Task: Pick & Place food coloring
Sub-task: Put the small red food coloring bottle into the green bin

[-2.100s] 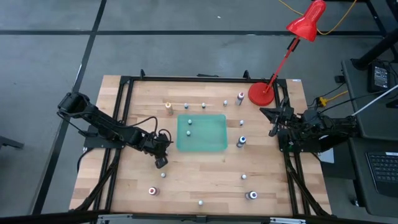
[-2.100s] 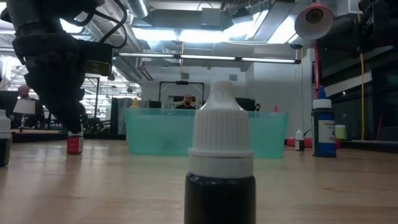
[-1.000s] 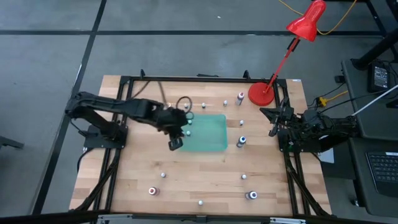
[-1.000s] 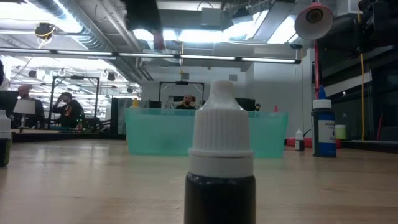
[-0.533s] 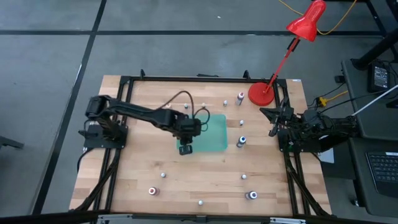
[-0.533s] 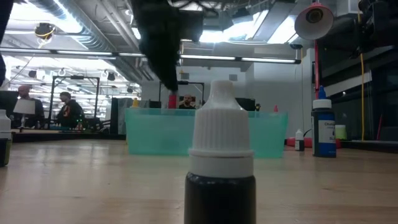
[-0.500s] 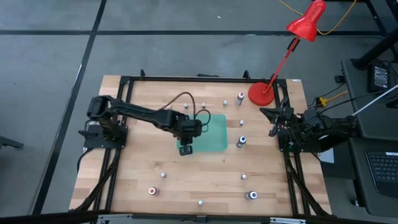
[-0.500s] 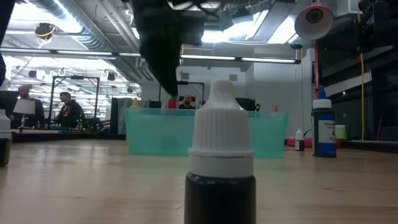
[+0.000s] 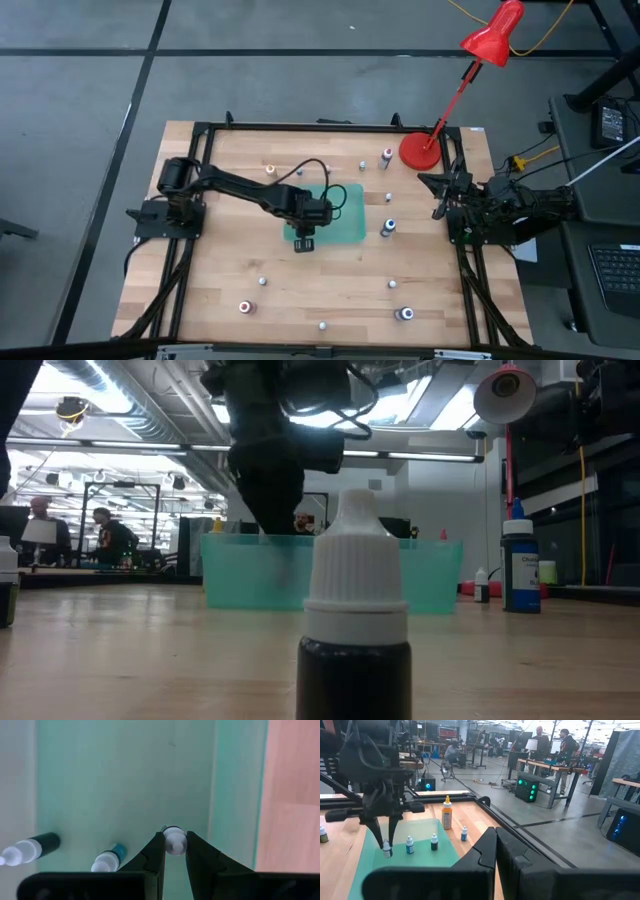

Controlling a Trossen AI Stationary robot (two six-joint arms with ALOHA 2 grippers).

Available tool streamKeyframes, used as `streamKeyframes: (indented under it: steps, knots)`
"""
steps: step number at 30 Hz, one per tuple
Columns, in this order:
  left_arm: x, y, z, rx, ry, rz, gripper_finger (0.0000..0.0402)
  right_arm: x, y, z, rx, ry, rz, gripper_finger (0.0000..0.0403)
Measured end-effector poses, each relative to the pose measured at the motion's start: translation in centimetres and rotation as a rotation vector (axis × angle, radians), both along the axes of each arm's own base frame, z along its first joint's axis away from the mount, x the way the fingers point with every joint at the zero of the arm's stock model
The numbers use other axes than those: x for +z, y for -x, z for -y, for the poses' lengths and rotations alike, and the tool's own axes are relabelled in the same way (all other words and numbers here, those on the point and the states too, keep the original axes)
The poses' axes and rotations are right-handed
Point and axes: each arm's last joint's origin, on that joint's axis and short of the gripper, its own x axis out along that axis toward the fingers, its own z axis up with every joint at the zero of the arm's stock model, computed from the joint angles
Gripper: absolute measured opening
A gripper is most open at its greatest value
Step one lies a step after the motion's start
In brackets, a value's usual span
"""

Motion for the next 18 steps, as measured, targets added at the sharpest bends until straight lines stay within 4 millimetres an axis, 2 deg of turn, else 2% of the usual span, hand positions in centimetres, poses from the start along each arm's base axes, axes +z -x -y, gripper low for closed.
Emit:
streamKeyframes:
  steps: [9,18]
  knots:
    - [-0.63,-0.6,-0.72,0.032,-0.006,0.022,0.0056,-0.01,0.0,0.0,0.0,0.0,-0.001,0.0012]
    - [-0.64,-0.58,-0.91,0.043,0.013,0.02,0.0104,-0.01,0.0,0.0,0.0,0.0,-0.001,0.0012]
